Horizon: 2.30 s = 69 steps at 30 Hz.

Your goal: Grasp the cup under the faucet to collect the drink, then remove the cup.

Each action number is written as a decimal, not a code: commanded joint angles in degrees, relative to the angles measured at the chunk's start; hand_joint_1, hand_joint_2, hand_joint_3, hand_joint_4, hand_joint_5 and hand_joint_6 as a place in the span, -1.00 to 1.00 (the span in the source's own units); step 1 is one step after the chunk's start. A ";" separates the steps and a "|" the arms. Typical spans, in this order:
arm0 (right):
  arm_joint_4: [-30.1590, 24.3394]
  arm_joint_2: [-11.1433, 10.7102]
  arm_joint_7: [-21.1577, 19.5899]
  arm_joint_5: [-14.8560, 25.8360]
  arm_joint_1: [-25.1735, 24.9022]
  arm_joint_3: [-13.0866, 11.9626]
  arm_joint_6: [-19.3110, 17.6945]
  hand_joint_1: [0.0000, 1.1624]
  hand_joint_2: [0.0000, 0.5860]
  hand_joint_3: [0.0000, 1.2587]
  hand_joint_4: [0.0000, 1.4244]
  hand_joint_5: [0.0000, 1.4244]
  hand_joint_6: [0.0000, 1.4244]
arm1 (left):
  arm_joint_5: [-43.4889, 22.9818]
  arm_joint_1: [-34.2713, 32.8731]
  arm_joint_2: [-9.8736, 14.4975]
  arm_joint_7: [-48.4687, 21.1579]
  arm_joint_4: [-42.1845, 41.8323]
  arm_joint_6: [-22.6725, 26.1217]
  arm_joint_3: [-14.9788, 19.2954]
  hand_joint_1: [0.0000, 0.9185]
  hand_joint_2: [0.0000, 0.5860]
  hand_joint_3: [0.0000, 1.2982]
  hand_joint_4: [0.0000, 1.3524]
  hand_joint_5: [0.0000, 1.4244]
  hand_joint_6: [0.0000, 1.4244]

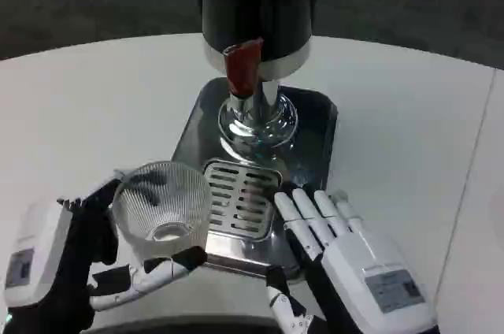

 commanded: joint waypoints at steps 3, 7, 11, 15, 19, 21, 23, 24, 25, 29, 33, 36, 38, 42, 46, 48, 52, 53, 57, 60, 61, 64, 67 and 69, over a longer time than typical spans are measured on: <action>-0.48 0.48 0.20 0.09 0.45 0.07 0.47 -0.84 1.00 -0.98 -1.00 -1.00 -1.00 | 0.09 -1.01 -0.18 0.14 0.16 -0.31 -0.03 0.12 -0.19 0.42 0.60 0.77 0.82; -0.45 0.60 0.25 0.15 0.43 0.01 0.57 -0.85 1.00 -0.98 -1.00 -1.00 -1.00 | 0.08 -1.15 -0.16 0.16 0.33 -0.38 -0.06 0.12 -0.19 0.42 0.60 0.77 0.82; -0.57 0.51 0.26 0.06 0.51 -0.13 0.61 -0.86 1.00 -0.98 -1.00 -1.00 -1.00 | 0.11 -1.57 -0.23 0.22 0.72 -0.51 -0.22 0.12 -0.19 0.42 0.60 0.77 0.82; -0.69 0.49 0.38 0.12 0.58 -0.23 0.69 -0.87 1.00 -0.98 -1.00 -1.00 -1.00 | 0.27 -1.97 -0.18 0.43 0.99 -0.56 -0.30 0.12 -0.19 0.42 0.60 0.77 0.82; -0.63 0.67 0.47 0.18 0.49 -0.17 0.94 -0.88 1.00 -0.98 -1.00 -1.00 -1.00 | 0.27 -2.67 -0.02 0.49 1.62 -0.40 -0.25 0.12 -0.19 0.42 0.60 0.77 0.82; -0.54 0.87 0.52 0.35 0.51 -0.13 1.24 -0.89 1.00 -0.98 -1.00 -1.00 -1.00 | 0.36 -3.22 0.05 0.65 2.29 -0.43 -0.28 0.12 -0.19 0.42 0.60 0.77 0.82; -0.58 1.01 0.54 0.37 0.63 -0.13 1.51 -0.89 1.00 -0.98 -1.00 -1.00 -1.00 | 0.60 -4.24 0.14 0.92 3.46 -0.55 -0.45 0.12 -0.19 0.42 0.60 0.77 0.82; -0.64 1.03 0.60 0.33 0.67 -0.13 1.61 -0.90 1.00 -0.98 -1.00 -1.00 -1.00 | 0.69 -4.61 0.17 1.03 3.89 -0.62 -0.51 0.12 -0.19 0.42 0.60 0.77 0.82; -0.73 1.02 0.76 0.32 0.71 -0.14 1.71 -0.90 1.00 -0.98 -1.00 -1.00 -1.00 | 0.82 -5.07 0.18 1.16 4.39 -0.67 -0.60 0.12 -0.19 0.42 0.60 0.77 0.82; -0.93 1.03 1.38 0.14 0.57 -0.26 2.10 -0.91 1.00 -0.98 -1.00 -1.00 -1.00 | 1.90 -8.03 0.08 1.97 7.32 -0.30 -1.06 0.12 -0.19 0.42 0.60 0.77 0.82; -0.86 1.34 1.46 0.12 0.49 -0.23 2.41 -0.95 1.00 -0.98 -1.00 -1.00 -1.00 | 2.97 -10.69 0.12 2.72 10.41 -0.52 -1.80 0.12 -0.19 0.42 0.60 0.77 0.82; -1.06 1.55 1.31 -0.05 0.74 -0.25 2.62 -0.96 1.00 -0.99 -1.00 -1.00 -1.00 | 4.15 -13.68 0.39 3.83 13.95 -0.87 -3.16 0.12 -0.19 0.42 0.60 0.77 0.82; -1.31 1.52 1.35 -0.08 0.95 -0.36 2.78 -0.96 0.99 -0.99 -1.00 -1.00 -1.00 | 4.93 -15.65 0.43 4.96 16.64 -0.84 -3.99 0.12 -0.19 0.42 0.60 0.77 0.82; -1.78 1.25 1.67 0.00 1.39 -0.59 3.01 -0.97 0.98 -0.99 -1.00 -1.00 -1.00 | 5.53 -20.03 0.06 7.47 22.90 -0.41 -5.68 0.11 -0.20 0.42 0.60 0.77 0.84; -1.68 1.21 1.68 0.03 1.46 -0.59 3.03 -0.96 0.99 -1.00 -1.00 -1.00 -1.00 | 6.30 -23.24 -0.08 9.96 27.33 -0.22 -7.44 0.11 -0.20 0.42 0.60 0.77 0.86; -1.53 1.39 1.58 0.01 1.22 -0.54 3.07 -0.95 0.97 -1.00 -1.00 -1.00 -1.00 | 6.57 -25.32 -0.53 11.36 29.75 0.00 -8.20 0.10 -0.20 0.42 0.60 0.77 0.86; -1.30 1.83 1.55 0.09 0.57 -0.60 3.33 -0.94 0.97 -1.00 -1.00 -1.00 -1.00 | 6.36 -29.27 -1.41 13.19 33.99 -0.14 -9.71 0.10 -0.20 0.42 0.60 0.77 0.87; -1.32 1.82 1.59 0.13 0.59 -0.64 3.36 -0.89 0.95 -1.00 -1.00 -1.00 -1.00 | 6.40 -30.03 -1.56 13.55 34.73 -0.23 -10.11 0.10 -0.20 0.42 0.60 0.77 0.87; -1.86 1.61 1.78 0.38 1.25 -1.05 3.51 -0.87 0.95 -1.00 -1.00 -1.00 -1.00 | 6.63 -33.14 -2.54 14.37 37.57 -0.41 -11.92 0.10 -0.20 0.42 0.60 0.77 0.87; -2.11 1.53 1.83 0.51 1.60 -1.43 3.51 -0.86 0.94 -1.00 -1.00 -1.00 -1.00 | 6.55 -34.67 -3.05 14.70 39.18 -0.54 -13.19 0.10 -0.20 0.42 0.60 0.77 0.87; -2.16 1.54 1.87 0.58 1.66 -1.57 3.49 -0.86 0.94 -1.00 -1.00 -1.00 -1.00 | 6.54 -35.08 -3.14 14.82 39.66 -0.58 -13.58 0.10 -0.20 0.42 0.60 0.77 0.87; -2.08 1.59 1.93 0.76 1.56 -1.97 3.50 -0.81 0.91 -1.00 -1.00 -1.00 -1.00 | 6.47 -36.04 -3.38 15.35 41.12 -0.40 -14.55 0.10 -0.20 0.42 0.60 0.77 0.87; -2.01 1.61 1.95 0.95 1.48 -2.33 3.57 -0.80 0.90 -1.00 -1.00 -1.00 -1.00 | 6.49 -36.85 -3.44 15.75 42.78 0.05 -15.24 0.10 -0.20 0.42 0.60 0.77 0.87; -2.00 1.55 2.08 1.10 1.49 -2.53 3.55 -0.80 0.89 -1.00 -1.00 -1.00 -1.00 | 6.55 -37.31 -3.35 15.94 43.87 0.31 -15.62 0.11 -0.20 0.42 0.60 0.77 0.87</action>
